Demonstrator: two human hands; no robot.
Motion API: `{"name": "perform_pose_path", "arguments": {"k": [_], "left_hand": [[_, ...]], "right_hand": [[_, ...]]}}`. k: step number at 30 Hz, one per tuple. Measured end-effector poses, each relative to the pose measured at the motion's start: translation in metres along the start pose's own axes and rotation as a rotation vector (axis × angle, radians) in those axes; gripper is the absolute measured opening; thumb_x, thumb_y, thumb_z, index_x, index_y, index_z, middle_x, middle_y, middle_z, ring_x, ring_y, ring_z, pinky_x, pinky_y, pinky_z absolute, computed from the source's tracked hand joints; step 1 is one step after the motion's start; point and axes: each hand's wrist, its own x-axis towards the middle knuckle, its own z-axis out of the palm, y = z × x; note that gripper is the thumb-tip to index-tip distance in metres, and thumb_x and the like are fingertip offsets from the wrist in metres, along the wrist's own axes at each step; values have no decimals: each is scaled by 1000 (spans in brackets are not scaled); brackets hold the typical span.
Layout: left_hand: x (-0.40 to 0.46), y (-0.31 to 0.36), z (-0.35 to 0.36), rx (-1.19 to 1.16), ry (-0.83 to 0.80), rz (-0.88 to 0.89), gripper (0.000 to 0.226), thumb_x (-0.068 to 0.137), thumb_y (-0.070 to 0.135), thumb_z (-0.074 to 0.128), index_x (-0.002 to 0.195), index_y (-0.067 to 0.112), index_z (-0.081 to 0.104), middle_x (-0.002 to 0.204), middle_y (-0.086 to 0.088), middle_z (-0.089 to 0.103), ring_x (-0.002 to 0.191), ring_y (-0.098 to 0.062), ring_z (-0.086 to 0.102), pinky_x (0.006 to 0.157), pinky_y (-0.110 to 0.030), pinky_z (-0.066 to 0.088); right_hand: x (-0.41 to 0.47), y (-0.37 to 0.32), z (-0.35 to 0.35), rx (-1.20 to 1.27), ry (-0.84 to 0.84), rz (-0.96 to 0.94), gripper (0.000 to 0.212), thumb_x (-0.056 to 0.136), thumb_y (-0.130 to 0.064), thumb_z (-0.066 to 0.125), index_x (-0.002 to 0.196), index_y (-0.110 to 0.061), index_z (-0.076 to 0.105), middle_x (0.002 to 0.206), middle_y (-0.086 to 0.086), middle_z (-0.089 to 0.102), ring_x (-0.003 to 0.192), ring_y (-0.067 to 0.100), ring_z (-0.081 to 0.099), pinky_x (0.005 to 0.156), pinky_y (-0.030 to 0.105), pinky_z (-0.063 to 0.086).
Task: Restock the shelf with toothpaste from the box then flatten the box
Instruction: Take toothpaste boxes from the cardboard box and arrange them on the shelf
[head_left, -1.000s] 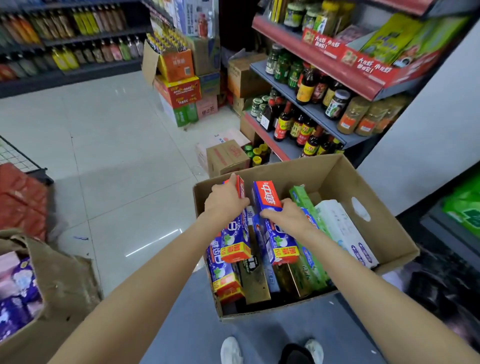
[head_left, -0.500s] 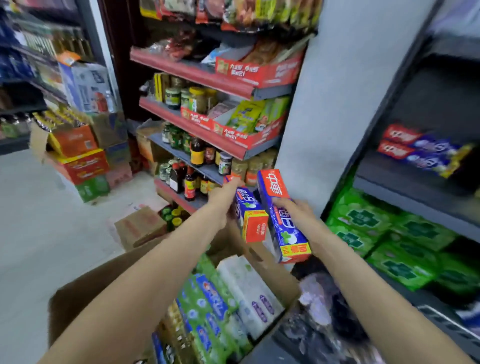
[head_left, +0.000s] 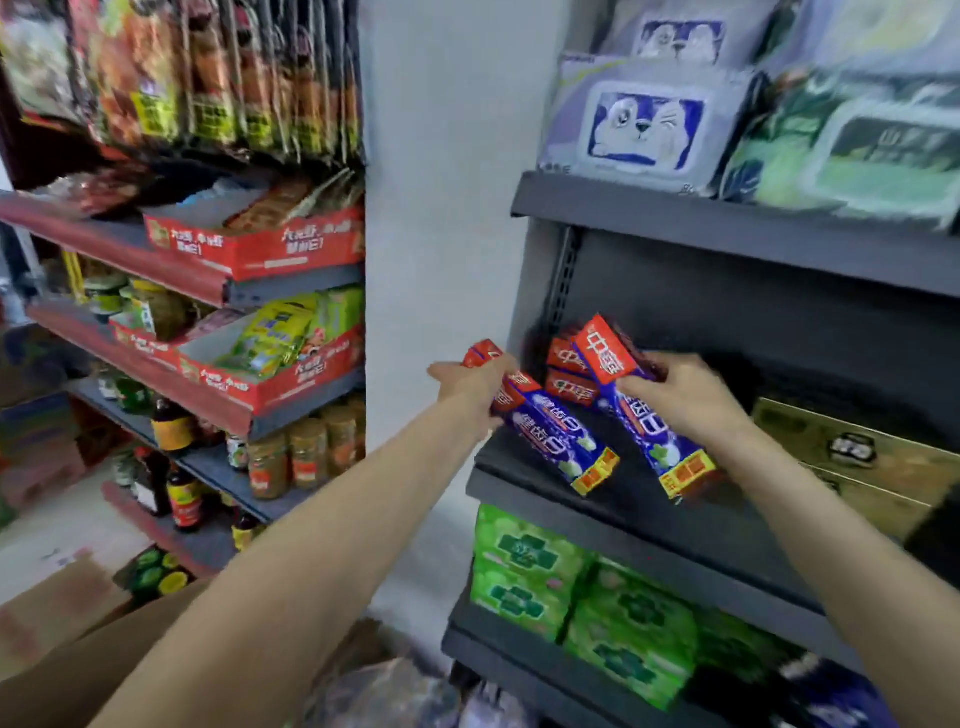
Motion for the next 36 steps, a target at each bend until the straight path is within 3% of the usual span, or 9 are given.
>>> {"name": "perform_pose_path", "arguments": {"k": [3, 6, 10, 17, 19, 22, 27, 31, 36], "left_hand": [[16, -5, 34, -15, 2, 14, 75, 74, 11, 75, 125, 12, 20, 114, -18, 59, 84, -29, 64, 64, -44, 55], [30, -12, 61, -57, 21, 2, 77, 77, 9, 74, 126, 12, 14, 119, -20, 55, 93, -32, 63, 72, -53, 55], [46, -20, 87, -52, 83, -31, 80, 80, 18, 73, 133, 10, 14, 120, -20, 56, 88, -30, 63, 71, -48, 57], [59, -25, 100, 104, 4, -71, 78, 88, 24, 66, 143, 14, 11, 133, -17, 49, 116, -31, 56, 89, -46, 52], [61, -26, 99, 229, 4, -62, 68, 88, 31, 64, 139, 9, 26, 126, -12, 55, 111, -26, 59, 92, -39, 49], [73, -34, 95, 676, -40, -9, 51, 85, 44, 61, 122, 10, 55, 110, -5, 66, 100, -22, 62, 99, -34, 45], [75, -35, 90, 1063, -47, 140, 51, 84, 53, 60, 118, 15, 56, 120, -4, 64, 111, -25, 60, 105, -38, 40], [85, -38, 87, 934, -48, 166, 50, 85, 41, 65, 122, 10, 53, 124, -10, 63, 109, -26, 62, 96, -38, 49], [93, -42, 89, 816, 21, 190, 47, 86, 34, 67, 122, 7, 53, 124, -12, 62, 110, -27, 62, 93, -36, 51]], "right_hand": [[24, 15, -17, -105, 15, -1, 33, 86, -33, 63, 118, -25, 63, 107, 3, 68, 94, 23, 63, 73, 29, 43], [45, 29, -18, -145, 37, -32, 46, 87, -36, 63, 130, -23, 54, 125, 5, 63, 112, 27, 60, 91, 38, 48], [63, 39, -15, -162, 23, -62, 58, 89, -34, 61, 142, -25, 40, 136, 4, 54, 120, 27, 55, 98, 43, 46], [85, 49, -8, -110, 11, -62, 60, 90, -31, 60, 145, -26, 34, 136, 6, 54, 117, 27, 57, 95, 47, 49], [89, 52, -6, -102, 7, -64, 60, 90, -31, 60, 145, -27, 34, 137, 6, 53, 119, 27, 55, 96, 48, 48], [92, 54, -2, -107, 5, -78, 59, 91, -30, 59, 145, -29, 34, 138, 6, 51, 122, 28, 52, 97, 47, 47], [96, 53, 5, -147, 4, -126, 58, 92, -27, 58, 144, -31, 34, 142, 7, 44, 128, 27, 45, 100, 46, 44], [99, 53, 8, -211, -19, -160, 57, 93, -25, 57, 144, -31, 34, 140, 5, 45, 125, 25, 47, 96, 43, 47], [101, 55, 10, -217, -22, -144, 58, 92, -27, 58, 145, -27, 34, 141, 4, 46, 122, 23, 51, 92, 42, 50]]}}
